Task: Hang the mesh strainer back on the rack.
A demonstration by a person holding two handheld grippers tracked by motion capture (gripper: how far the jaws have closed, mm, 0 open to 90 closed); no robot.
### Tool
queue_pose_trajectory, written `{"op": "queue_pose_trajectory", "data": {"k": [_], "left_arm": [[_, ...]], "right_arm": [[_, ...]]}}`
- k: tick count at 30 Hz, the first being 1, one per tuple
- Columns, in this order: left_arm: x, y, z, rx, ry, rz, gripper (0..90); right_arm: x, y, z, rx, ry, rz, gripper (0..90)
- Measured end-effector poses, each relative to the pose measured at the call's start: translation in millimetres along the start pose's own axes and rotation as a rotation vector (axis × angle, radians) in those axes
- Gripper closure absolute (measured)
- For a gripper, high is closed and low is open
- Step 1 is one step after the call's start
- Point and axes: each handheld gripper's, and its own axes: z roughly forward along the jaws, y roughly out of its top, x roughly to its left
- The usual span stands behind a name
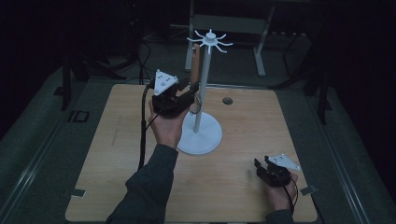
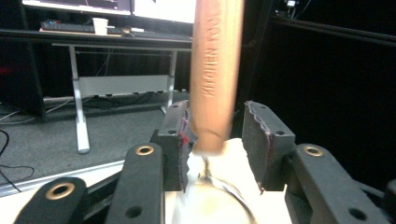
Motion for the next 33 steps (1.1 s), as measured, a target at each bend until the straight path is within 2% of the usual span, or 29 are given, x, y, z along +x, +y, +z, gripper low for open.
{"op": "queue_pose_trajectory", "data": {"k": [11,21,25,33], "left_arm": [[0.9,0.7,-6.0,-0.011,-0.011,-0.005,55.7],[9.4,-4.0,-13.7,-0.013,-0.027,-0.046,54.0],[13.1,-7.8,-17.0,0.004,-0.037,-0.066,52.9],[16.9,-19.2,-21.5,0.044,-0.063,-0.077,51.0]], "right_arm": [[0.0,0.0,-0.1,-0.001,-0.001,-0.001,52.9],[-0.1,0.0,0.1,0.0,-0.002,0.0,52.8],[0.0,0.1,0.9,0.002,-0.002,-0.004,52.7],[-1.0,-0.3,-0.3,0.002,-0.001,0.001,52.6]]}}
